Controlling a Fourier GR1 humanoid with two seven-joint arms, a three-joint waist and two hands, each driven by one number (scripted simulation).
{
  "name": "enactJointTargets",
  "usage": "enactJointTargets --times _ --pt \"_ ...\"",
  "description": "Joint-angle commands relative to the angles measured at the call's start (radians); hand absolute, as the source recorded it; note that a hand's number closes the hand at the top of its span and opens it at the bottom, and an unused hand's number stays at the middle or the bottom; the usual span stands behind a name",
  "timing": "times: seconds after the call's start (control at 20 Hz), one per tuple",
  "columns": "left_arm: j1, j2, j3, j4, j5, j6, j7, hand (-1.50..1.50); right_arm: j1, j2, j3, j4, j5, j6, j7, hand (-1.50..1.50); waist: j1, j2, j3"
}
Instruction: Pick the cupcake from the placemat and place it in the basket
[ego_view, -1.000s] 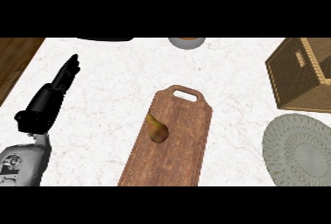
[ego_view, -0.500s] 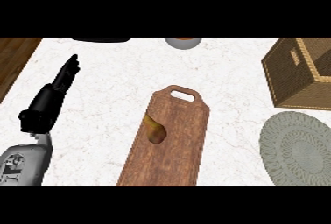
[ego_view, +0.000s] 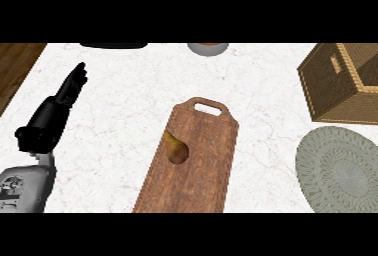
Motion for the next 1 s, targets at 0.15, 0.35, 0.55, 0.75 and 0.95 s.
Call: enactJointTargets --times 0.15,0.35,0.55,0.75,0.95 --pt "-0.031 -0.006 -0.009 0.012 -0.022 0.012 0.015 0.00 -0.003 -0.005 0.079 0.063 0.083 -0.004 -0.158 -1.50 0.003 0.004 0.001" --pt "0.002 -0.039 -0.033 -0.016 -0.042 0.039 0.021 0.00 -0.079 0.020 0.105 0.072 0.083 0.141 -0.145 -1.50 -0.005 -0.007 -0.002" --pt "0.014 -0.005 0.009 -0.001 -0.002 0.002 0.016 0.00 -0.080 -0.013 0.073 0.128 0.049 0.143 -0.182 -1.50 -0.003 -0.003 -0.001" --pt "-0.007 -0.005 -0.001 -0.018 -0.018 0.011 0.028 0.00 -0.119 0.015 -0.073 0.217 -0.101 0.161 -0.099 -1.50 0.000 -0.004 0.001" --pt "-0.027 -0.013 -0.002 -0.001 -0.008 0.005 0.029 0.00 -0.175 -0.028 -0.214 0.298 -0.234 0.145 0.059 -1.50 0.001 0.005 0.001"
